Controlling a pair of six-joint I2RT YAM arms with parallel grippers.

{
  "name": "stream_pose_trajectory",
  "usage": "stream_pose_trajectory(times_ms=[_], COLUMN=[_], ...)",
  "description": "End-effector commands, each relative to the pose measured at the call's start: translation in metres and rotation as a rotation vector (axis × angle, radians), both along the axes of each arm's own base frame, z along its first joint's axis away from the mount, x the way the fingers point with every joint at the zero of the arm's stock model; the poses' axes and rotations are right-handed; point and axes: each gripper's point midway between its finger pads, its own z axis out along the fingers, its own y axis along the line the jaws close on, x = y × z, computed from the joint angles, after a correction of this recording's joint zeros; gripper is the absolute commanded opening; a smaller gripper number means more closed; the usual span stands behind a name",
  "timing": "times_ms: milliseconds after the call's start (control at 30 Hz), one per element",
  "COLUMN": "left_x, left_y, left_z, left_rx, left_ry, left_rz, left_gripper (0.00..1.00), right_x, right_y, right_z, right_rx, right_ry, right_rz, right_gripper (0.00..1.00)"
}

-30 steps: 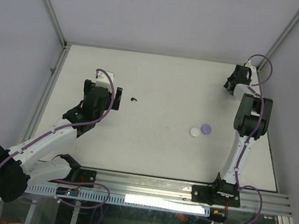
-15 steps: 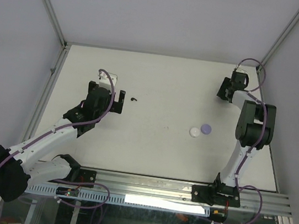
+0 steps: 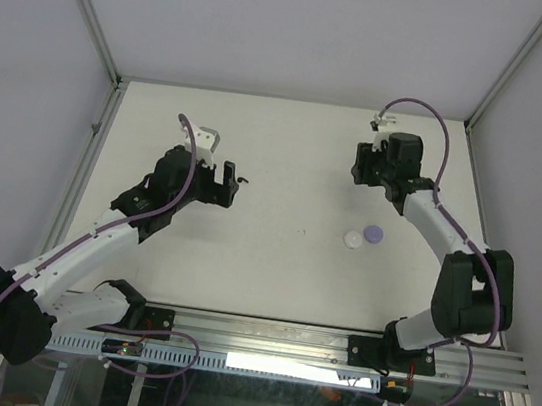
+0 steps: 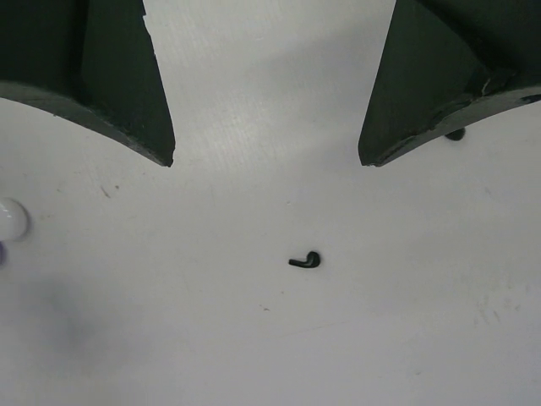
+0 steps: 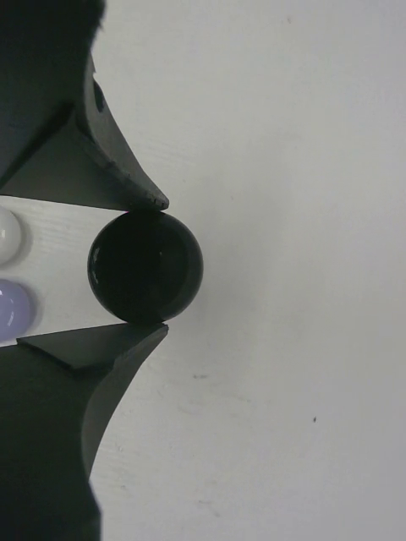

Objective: Insert the wireless bluetooth earbuds into the charging case
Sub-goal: Pick up the charging case at the center of the board.

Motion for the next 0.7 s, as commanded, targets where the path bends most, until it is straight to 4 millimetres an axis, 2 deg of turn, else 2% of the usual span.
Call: stream_pose_trajectory(times_ms=[0, 167, 267, 433, 567, 667], left_x=[-0.001, -0.011, -0.017, -0.027, -0.035, -0.042], left_y=[-0.03, -0.048, -0.058, -0.072, -0.086, -0.097], left_z=[0.04, 0.056, 0.063, 0.076, 0.087, 0.086], left_rx=[-0.174, -0.255, -0.299, -0.365, -0.414, -0.444], left_ry=[-0.019, 0.001, 0.02, 0.047, 0.079, 0.131], left_rz=[-0.1, -0.178, -0.231, -0.301, -0.381, -0.443], left_gripper=[0.92, 0.89, 0.86, 0.84, 0.81, 0.77], right_x=[-0.034, -0.077, -0.101, -0.139, -0.162, -0.174], right_y=[0.041, 0.082, 0.104, 0.139, 0.163, 0.179], right_z=[0.051, 0.083, 0.096, 0.109, 0.112, 0.116], right_rx=[0.012, 0.01, -0.008, -0.018, -0.028, -0.024], right_ry=[-0.125, -0.222, -0.264, -0.316, -0.344, -0.368], right_rz=[0.21, 0.429, 0.569, 0.774, 0.905, 0.962], right_gripper=[0.4, 0.4, 0.4, 0.4, 0.38, 0.38])
